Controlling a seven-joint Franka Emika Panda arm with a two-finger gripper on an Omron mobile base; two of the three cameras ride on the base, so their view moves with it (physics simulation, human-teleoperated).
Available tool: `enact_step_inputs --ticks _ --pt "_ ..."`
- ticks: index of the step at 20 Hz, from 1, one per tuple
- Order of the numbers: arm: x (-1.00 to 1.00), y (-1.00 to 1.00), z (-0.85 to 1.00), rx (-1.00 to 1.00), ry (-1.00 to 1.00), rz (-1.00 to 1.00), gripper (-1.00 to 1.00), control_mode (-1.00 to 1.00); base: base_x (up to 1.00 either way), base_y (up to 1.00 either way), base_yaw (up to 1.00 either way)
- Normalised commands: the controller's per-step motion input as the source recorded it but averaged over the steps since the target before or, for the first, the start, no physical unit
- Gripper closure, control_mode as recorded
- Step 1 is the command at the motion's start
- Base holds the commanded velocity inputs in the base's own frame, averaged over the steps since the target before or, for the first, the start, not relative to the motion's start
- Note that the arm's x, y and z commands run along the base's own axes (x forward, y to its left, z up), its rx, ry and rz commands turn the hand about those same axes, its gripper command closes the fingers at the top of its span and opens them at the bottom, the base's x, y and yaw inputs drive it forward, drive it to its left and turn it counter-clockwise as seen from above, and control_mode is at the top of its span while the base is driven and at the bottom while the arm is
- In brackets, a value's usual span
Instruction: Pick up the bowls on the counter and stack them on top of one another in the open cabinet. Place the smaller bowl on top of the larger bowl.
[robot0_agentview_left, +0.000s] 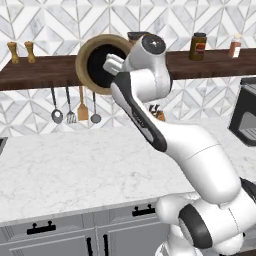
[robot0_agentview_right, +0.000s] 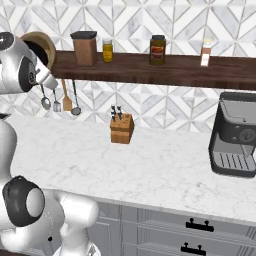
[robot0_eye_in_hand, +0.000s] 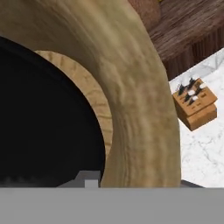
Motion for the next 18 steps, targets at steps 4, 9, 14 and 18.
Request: enact_step_inputs --ticks 4,9,14,18 --pt "0.25 0.23 0.04 -0.01 0.13 0.0 1.0 -1.0 0.0 0.0 0.0" --pt "0.32 0.24 0.0 -0.04 0.0 0.0 1.0 -1.0 0.0 0.0 0.0" --pt "0.59 0.18 -0.04 0.0 0.0 -0.01 1.0 -1.0 0.0 0.0 0.0" --pt "0.55 0.02 -0.19 0.0 0.0 -0.03 1.0 -1.0 0.0 0.0 0.0"
